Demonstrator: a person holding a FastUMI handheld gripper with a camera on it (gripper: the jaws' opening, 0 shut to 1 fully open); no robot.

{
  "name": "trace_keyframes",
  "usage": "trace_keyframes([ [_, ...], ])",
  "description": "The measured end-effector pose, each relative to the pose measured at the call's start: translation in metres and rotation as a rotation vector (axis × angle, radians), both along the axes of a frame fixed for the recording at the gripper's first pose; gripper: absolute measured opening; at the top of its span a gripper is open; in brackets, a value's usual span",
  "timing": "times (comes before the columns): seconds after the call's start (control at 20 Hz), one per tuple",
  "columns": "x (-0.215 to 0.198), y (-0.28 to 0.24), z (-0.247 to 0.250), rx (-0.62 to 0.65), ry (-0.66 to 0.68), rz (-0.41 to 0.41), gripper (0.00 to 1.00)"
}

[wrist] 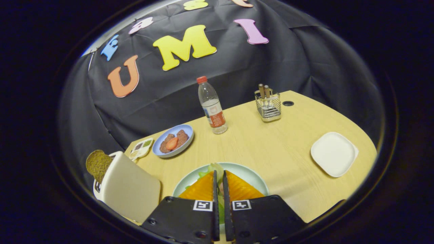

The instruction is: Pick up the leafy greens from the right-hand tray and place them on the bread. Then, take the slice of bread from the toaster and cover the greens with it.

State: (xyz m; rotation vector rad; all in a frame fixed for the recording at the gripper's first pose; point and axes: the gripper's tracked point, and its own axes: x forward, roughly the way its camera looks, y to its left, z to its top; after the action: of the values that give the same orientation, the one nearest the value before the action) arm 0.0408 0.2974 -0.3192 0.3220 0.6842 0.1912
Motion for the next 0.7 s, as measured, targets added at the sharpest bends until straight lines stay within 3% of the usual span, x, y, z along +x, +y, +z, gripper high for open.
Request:
trace_keyframes([
  [0.2,0.004,-0.015,-0.008,-0.042,-0.008,0.018,0.38],
  [0.3,0.005,-0.02,-0.009,-0.046,-0.003,0.019,0.61],
  [0.55,0.008,-0.043,0.013,-0.088,-0.059,-0.01,0.96],
  [0.7,0.004,-0.057,0.046,-0.143,-0.134,-0.029,0.96],
])
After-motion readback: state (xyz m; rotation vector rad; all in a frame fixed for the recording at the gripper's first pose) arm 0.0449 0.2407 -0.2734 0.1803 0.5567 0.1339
